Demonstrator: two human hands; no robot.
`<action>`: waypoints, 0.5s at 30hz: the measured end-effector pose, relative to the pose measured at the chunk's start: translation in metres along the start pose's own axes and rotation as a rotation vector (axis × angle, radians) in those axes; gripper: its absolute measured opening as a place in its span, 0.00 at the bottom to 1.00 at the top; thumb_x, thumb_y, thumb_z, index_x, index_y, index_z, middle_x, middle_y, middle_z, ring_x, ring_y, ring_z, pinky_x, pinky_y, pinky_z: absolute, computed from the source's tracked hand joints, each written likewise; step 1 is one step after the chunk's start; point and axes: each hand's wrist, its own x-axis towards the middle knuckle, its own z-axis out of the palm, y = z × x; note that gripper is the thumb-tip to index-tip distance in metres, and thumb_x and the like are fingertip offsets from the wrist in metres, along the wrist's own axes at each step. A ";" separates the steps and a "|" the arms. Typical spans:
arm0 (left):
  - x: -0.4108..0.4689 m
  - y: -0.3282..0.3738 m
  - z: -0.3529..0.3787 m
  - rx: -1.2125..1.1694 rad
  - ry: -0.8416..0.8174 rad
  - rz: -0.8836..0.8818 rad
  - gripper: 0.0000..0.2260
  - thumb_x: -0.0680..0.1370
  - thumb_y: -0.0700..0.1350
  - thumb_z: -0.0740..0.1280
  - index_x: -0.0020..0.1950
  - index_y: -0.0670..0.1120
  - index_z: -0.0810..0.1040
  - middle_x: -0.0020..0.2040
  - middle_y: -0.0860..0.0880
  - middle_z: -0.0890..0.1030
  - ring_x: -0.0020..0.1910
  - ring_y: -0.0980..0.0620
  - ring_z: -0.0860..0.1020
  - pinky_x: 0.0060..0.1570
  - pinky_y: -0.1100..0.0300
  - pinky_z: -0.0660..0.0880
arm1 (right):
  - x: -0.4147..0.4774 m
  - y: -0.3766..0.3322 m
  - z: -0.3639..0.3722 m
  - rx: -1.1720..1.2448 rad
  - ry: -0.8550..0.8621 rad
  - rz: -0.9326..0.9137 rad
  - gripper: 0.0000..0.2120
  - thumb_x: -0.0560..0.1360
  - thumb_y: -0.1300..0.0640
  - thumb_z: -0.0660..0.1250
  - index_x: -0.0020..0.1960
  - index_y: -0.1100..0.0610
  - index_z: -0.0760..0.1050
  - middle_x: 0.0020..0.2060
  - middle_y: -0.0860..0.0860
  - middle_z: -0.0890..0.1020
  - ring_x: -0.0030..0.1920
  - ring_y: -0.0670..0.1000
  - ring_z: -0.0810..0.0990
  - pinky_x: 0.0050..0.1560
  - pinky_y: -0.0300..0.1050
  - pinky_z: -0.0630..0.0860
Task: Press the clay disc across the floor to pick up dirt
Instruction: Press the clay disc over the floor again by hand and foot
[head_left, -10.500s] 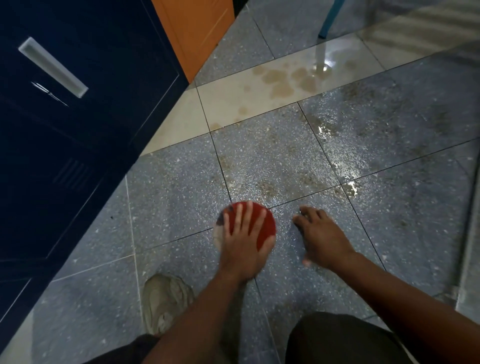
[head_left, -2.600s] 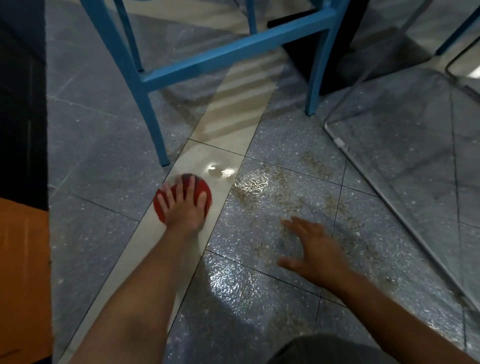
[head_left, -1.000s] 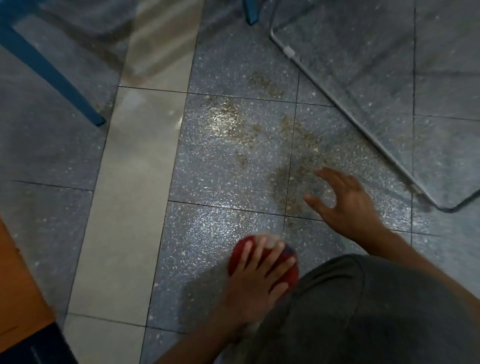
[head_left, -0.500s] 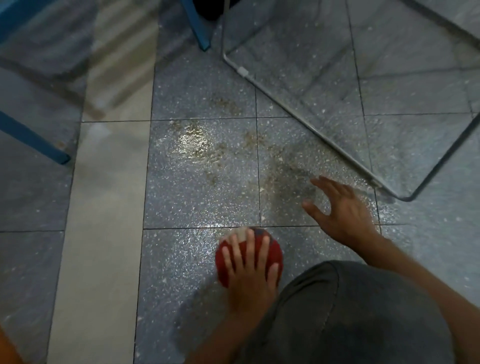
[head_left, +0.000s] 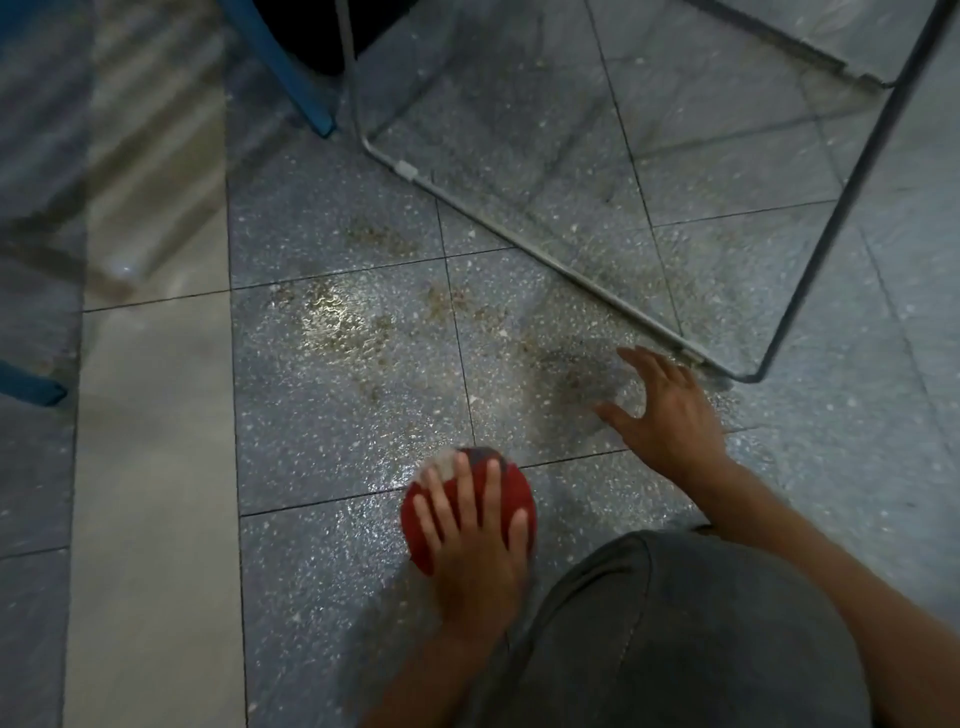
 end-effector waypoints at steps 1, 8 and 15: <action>0.000 0.012 0.006 0.001 -0.005 0.065 0.31 0.84 0.62 0.59 0.86 0.50 0.64 0.86 0.39 0.60 0.83 0.28 0.58 0.80 0.30 0.56 | 0.000 0.002 -0.002 0.009 0.010 0.011 0.36 0.75 0.37 0.69 0.78 0.49 0.64 0.77 0.53 0.69 0.76 0.59 0.67 0.76 0.58 0.63; 0.140 0.099 0.000 0.116 -0.095 0.652 0.30 0.87 0.64 0.49 0.88 0.58 0.51 0.89 0.48 0.45 0.87 0.38 0.39 0.83 0.35 0.47 | -0.018 0.012 -0.011 0.058 0.079 0.050 0.32 0.77 0.44 0.70 0.77 0.51 0.67 0.75 0.53 0.71 0.75 0.57 0.68 0.73 0.54 0.65; 0.152 0.057 -0.016 0.049 0.018 0.210 0.30 0.88 0.65 0.45 0.88 0.56 0.43 0.88 0.47 0.40 0.86 0.38 0.36 0.84 0.35 0.41 | -0.031 0.035 -0.021 0.046 0.068 0.146 0.35 0.76 0.46 0.71 0.79 0.50 0.63 0.75 0.52 0.71 0.74 0.58 0.69 0.72 0.54 0.68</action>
